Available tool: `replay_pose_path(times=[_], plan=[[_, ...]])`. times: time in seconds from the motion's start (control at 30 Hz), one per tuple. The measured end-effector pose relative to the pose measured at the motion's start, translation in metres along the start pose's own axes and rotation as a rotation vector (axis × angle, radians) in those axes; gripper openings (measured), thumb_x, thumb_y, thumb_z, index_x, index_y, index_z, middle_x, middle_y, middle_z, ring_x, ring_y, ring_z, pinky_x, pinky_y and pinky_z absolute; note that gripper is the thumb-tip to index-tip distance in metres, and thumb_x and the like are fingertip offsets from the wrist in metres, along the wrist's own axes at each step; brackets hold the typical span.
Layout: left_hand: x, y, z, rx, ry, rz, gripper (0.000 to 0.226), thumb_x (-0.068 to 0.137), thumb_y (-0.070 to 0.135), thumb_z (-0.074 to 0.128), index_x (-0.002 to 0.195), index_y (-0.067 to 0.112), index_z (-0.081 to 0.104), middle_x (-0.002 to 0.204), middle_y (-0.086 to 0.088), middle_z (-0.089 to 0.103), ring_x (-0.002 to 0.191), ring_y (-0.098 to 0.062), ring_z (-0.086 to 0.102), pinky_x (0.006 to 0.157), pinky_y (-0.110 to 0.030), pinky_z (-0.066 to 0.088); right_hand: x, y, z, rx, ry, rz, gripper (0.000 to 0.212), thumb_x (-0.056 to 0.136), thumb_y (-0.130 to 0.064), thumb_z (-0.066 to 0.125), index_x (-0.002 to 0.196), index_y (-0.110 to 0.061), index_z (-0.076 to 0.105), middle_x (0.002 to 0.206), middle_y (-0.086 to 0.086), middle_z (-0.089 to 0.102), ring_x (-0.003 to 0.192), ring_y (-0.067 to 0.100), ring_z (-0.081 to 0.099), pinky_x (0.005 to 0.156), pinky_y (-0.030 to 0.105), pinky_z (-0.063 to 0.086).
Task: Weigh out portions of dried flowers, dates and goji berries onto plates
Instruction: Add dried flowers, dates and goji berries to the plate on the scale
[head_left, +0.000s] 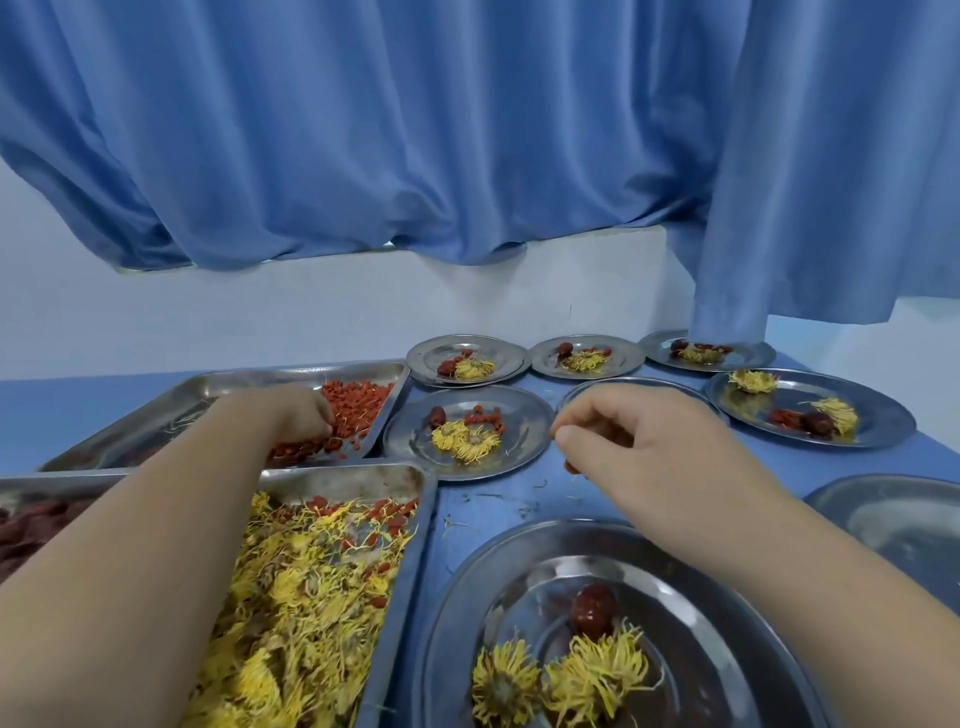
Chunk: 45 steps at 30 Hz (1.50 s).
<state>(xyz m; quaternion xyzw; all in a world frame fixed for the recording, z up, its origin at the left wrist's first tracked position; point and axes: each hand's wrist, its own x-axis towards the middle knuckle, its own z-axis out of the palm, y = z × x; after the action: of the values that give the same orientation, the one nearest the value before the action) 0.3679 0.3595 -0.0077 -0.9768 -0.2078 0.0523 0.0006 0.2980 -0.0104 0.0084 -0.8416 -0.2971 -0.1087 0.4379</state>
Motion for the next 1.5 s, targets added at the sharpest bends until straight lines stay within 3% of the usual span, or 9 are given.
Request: replay_pose_path(times=[0.27,0.53,0.8,0.97,1.03,1.1,1.2,1.4,1.5], plan=[[0.007,0.018,0.009,0.124,-0.095,-0.057,0.034,0.098,0.045,0.049,0.109,0.016,0.064,0.112,-0.005,0.060,0.097,-0.019,0.057,0.088,-0.034,0.044,-0.004,-0.003,0.008,-0.002,-0.030,-0.008,0.020,0.088,-0.027,0.055,0.071,-0.026,0.064,0.070,-0.010,0.063,0.063,0.006,0.056,0.058,0.014,0.044],[0.019,0.003,0.014,0.066,-0.078,-0.162,0.016,0.088,0.026,0.066,0.090,0.012,0.058,0.089,-0.006,0.061,0.081,-0.020,0.062,0.087,-0.036,0.055,-0.006,-0.006,0.011,0.006,-0.040,-0.019,0.020,0.088,-0.026,0.054,0.071,-0.022,0.063,0.071,-0.006,0.063,0.053,0.004,0.049,0.056,0.019,0.043],[0.021,-0.004,0.017,0.172,-0.103,-0.137,0.007,0.090,0.016,0.057,0.089,0.012,0.062,0.084,-0.006,0.063,0.066,-0.016,0.059,0.067,-0.027,0.052,-0.005,-0.006,0.007,0.007,-0.038,-0.004,0.020,0.088,-0.026,0.054,0.071,-0.022,0.064,0.072,-0.003,0.065,0.064,0.010,0.057,0.061,0.020,0.044],[0.017,-0.006,0.012,0.181,-0.136,-0.147,0.011,0.091,0.016,0.056,0.097,0.010,0.063,0.103,-0.013,0.067,0.096,-0.026,0.068,0.090,-0.037,0.056,-0.004,-0.009,0.000,0.032,-0.039,0.018,0.021,0.089,-0.026,0.055,0.071,-0.022,0.065,0.072,-0.005,0.065,0.052,0.001,0.049,0.055,0.012,0.042],[0.014,-0.006,0.010,0.180,-0.152,-0.121,0.004,0.088,0.010,0.056,0.087,0.011,0.060,0.093,-0.012,0.067,0.086,-0.025,0.068,0.084,-0.038,0.055,-0.004,-0.010,-0.002,0.036,-0.029,0.012,0.021,0.088,-0.025,0.056,0.070,-0.021,0.066,0.073,-0.006,0.065,0.054,0.000,0.049,0.057,0.013,0.043],[0.015,-0.009,0.008,0.103,-0.159,-0.103,0.007,0.085,0.004,0.057,0.085,0.009,0.063,0.078,-0.009,0.063,0.062,-0.019,0.059,0.066,-0.034,0.055,-0.004,-0.011,-0.003,0.043,-0.020,0.008,0.022,0.088,-0.025,0.056,0.070,-0.020,0.066,0.072,-0.006,0.065,0.054,0.000,0.049,0.057,0.013,0.042],[0.018,-0.017,0.004,-0.089,-0.169,-0.091,0.016,0.082,-0.004,0.055,0.092,0.002,0.066,0.073,-0.012,0.062,0.052,-0.020,0.052,0.049,-0.027,0.047,-0.004,-0.012,-0.003,0.034,-0.018,-0.004,0.021,0.088,-0.025,0.056,0.070,-0.019,0.065,0.072,-0.003,0.064,0.054,0.001,0.049,0.057,0.015,0.042],[0.018,-0.037,-0.006,-0.438,-0.022,-0.026,0.016,0.081,-0.008,0.057,0.089,0.005,0.061,0.050,-0.004,0.058,0.042,-0.016,0.052,0.043,-0.027,0.045,-0.004,-0.013,-0.008,0.060,-0.012,-0.019,0.021,0.088,-0.023,0.056,0.069,-0.022,0.066,0.070,-0.003,0.066,0.048,0.003,0.049,0.051,0.011,0.042],[0.011,-0.039,-0.003,-0.493,0.072,-0.004,0.017,0.079,-0.009,0.059,0.085,0.006,0.063,0.059,-0.007,0.062,0.050,-0.020,0.058,0.048,-0.029,0.049,-0.003,-0.014,-0.010,0.064,-0.009,-0.021,0.021,0.088,-0.026,0.056,0.070,-0.024,0.067,0.071,-0.003,0.068,0.059,0.011,0.057,0.056,0.016,0.045]])
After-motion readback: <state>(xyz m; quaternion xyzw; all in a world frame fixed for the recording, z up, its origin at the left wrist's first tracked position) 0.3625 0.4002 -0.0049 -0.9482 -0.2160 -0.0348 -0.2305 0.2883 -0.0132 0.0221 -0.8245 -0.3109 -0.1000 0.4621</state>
